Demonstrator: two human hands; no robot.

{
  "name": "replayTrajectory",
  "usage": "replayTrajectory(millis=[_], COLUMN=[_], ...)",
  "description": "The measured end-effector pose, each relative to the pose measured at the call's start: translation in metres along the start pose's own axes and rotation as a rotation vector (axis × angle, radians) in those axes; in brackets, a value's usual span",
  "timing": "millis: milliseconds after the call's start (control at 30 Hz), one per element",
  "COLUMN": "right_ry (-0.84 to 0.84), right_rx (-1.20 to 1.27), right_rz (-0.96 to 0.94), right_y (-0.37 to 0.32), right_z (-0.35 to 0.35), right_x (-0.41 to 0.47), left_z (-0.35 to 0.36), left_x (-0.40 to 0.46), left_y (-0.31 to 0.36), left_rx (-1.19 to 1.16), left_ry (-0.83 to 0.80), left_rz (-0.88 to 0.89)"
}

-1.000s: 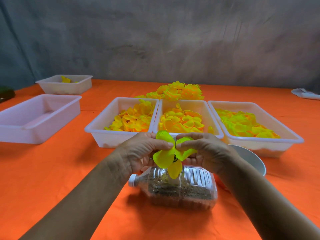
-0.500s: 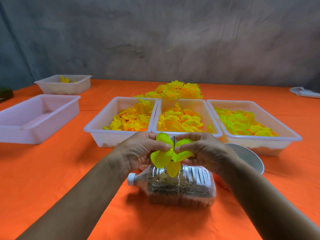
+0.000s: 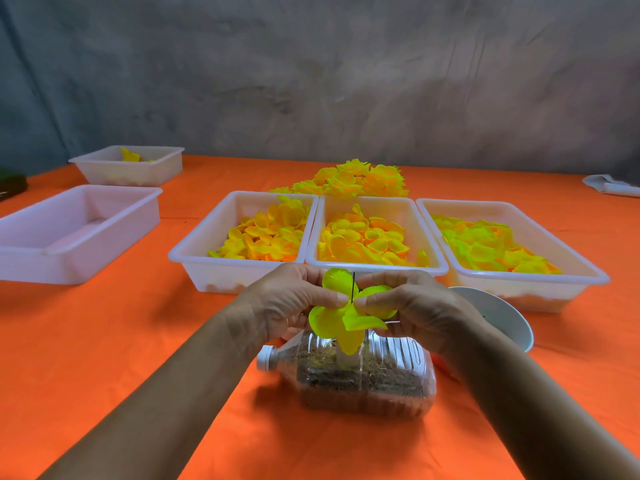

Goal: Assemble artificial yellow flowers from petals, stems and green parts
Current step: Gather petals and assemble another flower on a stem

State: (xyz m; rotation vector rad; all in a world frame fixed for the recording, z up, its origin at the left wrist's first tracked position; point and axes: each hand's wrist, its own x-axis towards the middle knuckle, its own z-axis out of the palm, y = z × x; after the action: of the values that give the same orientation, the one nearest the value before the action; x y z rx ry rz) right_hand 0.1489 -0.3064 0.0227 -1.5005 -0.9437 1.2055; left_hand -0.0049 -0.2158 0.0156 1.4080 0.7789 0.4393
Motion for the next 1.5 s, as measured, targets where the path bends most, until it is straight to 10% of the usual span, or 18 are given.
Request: replayTrajectory(millis=[1500], right_ry=[0.047], right_rx=[-0.1], right_rz=[-0.029], right_y=[-0.0024], right_z=[0.0075], right_x=[-0.0045], left_z=[-0.0002], left_x=[0.0024], left_y=[0.0026], left_rx=[0.151], left_ry=[0.037], left_rz=[0.007])
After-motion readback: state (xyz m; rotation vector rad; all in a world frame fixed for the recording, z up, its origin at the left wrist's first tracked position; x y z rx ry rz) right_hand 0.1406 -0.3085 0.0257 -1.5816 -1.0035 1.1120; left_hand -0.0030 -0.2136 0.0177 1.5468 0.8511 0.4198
